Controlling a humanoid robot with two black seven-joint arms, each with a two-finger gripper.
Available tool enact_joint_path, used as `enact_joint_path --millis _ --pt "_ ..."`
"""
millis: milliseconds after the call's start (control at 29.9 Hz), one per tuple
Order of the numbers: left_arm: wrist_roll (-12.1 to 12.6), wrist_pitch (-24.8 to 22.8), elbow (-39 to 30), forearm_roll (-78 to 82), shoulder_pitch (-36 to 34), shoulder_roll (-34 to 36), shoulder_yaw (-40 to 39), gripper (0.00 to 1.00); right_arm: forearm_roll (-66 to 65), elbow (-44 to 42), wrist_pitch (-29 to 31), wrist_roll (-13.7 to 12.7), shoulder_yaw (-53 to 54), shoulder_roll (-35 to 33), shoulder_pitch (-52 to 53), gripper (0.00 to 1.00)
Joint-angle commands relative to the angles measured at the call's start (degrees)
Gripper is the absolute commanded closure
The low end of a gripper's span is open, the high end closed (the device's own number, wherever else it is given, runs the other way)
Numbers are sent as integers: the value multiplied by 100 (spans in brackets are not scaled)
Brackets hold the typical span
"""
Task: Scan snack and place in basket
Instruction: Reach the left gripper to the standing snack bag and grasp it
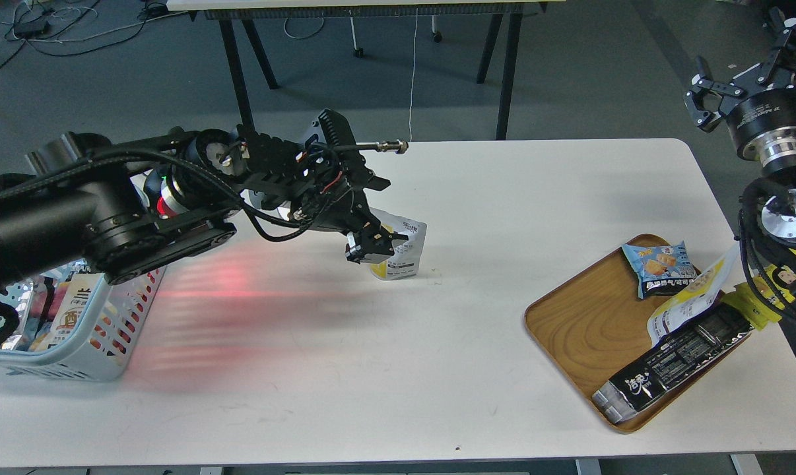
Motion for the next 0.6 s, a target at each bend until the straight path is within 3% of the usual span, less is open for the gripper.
enact_joint_path --millis 0,167,334,434,568 --pt "-18 22 311 -1 33 -147 8 41 -2 18 0 0 69 -4 36 5" --pt "-27 145 452 -1 50 -218 191 43 -11 18 1 0 69 22 45 5" --pt "-18 154 479 -1 50 -244 306 59 -11 18 9 0 69 13 45 5" --pt "-9 146 557 -1 50 -288 298 76 -11 10 0 0 69 4 53 5" --pt "-27 137 593 -1 41 -306 298 85 -11 10 9 0 69 4 53 5"
